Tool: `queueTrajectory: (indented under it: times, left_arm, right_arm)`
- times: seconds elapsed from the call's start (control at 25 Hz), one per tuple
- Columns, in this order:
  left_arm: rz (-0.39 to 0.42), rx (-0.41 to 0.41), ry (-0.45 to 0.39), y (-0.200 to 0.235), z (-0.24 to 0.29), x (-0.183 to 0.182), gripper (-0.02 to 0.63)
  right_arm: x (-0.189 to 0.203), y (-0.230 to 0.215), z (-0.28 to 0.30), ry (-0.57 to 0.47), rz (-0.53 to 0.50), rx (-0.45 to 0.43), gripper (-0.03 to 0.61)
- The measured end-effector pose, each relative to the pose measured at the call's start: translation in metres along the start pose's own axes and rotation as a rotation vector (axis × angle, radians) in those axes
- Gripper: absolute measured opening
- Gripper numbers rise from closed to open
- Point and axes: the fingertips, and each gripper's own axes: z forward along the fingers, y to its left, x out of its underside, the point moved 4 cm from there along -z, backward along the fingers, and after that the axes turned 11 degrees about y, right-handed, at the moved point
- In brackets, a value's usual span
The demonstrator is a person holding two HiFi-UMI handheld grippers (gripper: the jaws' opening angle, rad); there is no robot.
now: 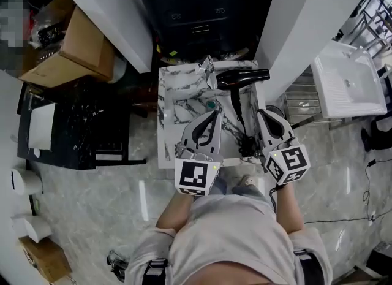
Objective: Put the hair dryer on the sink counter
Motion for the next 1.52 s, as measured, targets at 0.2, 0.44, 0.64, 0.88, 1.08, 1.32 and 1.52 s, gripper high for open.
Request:
queueTrajectory:
  times: [0.2,0.44,0.64,0.88,1.08,1.32,1.52]
  left_arm:
    - [0.008,-0.023,-0.012,-0.017,-0.011,-0.005,0.014]
    - [0.008,-0.047,-0.031,-0.036,-0.022,-0.007,0.012]
    - [0.011,-0.062,-0.028,-0.044,-0.026,-0.010,0.014]
    - [0.010,-0.082,-0.035,-0.050,-0.032,-0.012,0.014]
    - [0.011,-0.091,-0.033,-0.051,-0.034,-0.012,0.014]
    - [0.021,-0.088,-0.033,-0.053,-0.034,-0.013,0.014]
    - [0.019,-0.087,-0.035,-0.051,-0.033,-0.015,0.014]
  right_arm:
    - [-0.007,0.003,-0.026,-0.044,-0.023,-0.024,0.009]
    - [-0.009,0.006,-0.048,-0.084,-0.041,-0.052,0.009]
    - [-0.014,0.011,-0.059,-0.105,-0.078,-0.068,0.011]
    - [-0.018,0.011,-0.069,-0.124,-0.090,-0.076,0.009]
    - [-0.019,0.010,-0.071,-0.125,-0.103,-0.080,0.011]
    - [-0.019,0.009,-0.073,-0.138,-0.096,-0.076,0.009]
    - [-0.024,0.010,-0.073,-0.145,-0.115,-0.080,0.009]
